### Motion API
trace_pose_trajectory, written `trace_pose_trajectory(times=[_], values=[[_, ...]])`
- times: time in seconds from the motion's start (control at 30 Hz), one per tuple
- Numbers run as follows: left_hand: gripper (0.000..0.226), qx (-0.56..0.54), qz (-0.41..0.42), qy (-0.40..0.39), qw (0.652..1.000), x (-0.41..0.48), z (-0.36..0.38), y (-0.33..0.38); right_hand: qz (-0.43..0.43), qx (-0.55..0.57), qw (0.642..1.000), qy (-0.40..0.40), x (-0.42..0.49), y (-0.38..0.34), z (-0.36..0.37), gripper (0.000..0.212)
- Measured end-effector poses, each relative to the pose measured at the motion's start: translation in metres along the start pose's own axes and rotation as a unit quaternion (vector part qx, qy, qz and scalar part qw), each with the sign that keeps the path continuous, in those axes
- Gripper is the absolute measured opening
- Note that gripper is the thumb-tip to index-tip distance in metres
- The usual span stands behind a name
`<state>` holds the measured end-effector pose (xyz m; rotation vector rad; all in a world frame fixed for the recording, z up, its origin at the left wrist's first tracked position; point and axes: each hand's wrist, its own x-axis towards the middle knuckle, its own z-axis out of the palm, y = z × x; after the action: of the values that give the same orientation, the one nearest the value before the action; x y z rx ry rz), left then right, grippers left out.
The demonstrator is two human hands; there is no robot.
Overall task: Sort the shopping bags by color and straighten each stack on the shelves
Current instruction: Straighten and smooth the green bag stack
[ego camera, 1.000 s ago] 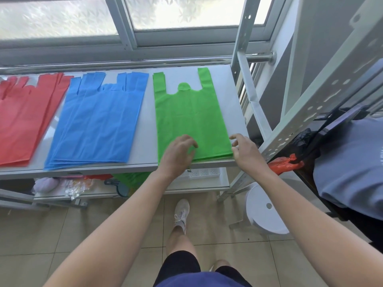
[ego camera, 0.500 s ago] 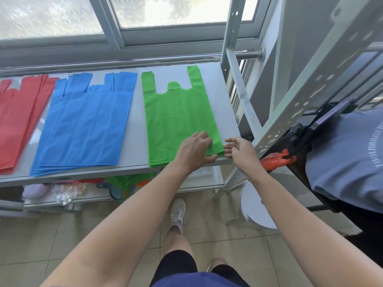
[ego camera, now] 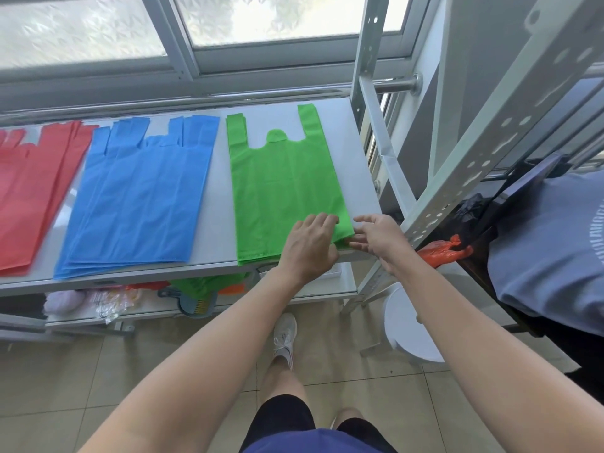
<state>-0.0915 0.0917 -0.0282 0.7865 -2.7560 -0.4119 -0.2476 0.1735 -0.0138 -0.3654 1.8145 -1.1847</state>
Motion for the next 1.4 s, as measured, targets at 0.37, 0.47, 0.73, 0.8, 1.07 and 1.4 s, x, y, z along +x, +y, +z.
trace_pose_trajectory(times=[0.37, 0.47, 0.73, 0.8, 1.07, 1.4], values=[[0.045, -0.002, -0.086, 0.102, 0.991, -0.030, -0.011, -0.039, -0.030, -0.213, 0.977, 0.018, 0.021, -0.020, 0.013, 0.040], [0.054, 0.004, -0.220, 0.156, 0.963, -0.059, -0.024, -0.076, -0.038, -0.240, 0.970, 0.027, 0.021, -0.016, 0.010, 0.043], [0.062, -0.032, -0.293, 0.144, 0.945, -0.081, -0.037, -0.103, -0.021, -0.246, 0.969, 0.017, 0.016, -0.019, 0.009, 0.026], [0.061, -0.043, -0.288, 0.141, 0.946, -0.080, -0.036, -0.107, -0.027, -0.240, 0.970, 0.017, 0.022, -0.017, 0.007, 0.021], [0.056, -0.050, -0.240, 0.125, 0.961, -0.080, -0.041, -0.113, -0.082, -0.325, 0.940, 0.059, 0.012, -0.020, 0.007, 0.015], [0.047, -0.040, -0.141, 0.102, 0.984, -0.093, -0.043, -0.120, -0.135, -0.406, 0.900, 0.084, 0.007, -0.011, 0.008, 0.019]])
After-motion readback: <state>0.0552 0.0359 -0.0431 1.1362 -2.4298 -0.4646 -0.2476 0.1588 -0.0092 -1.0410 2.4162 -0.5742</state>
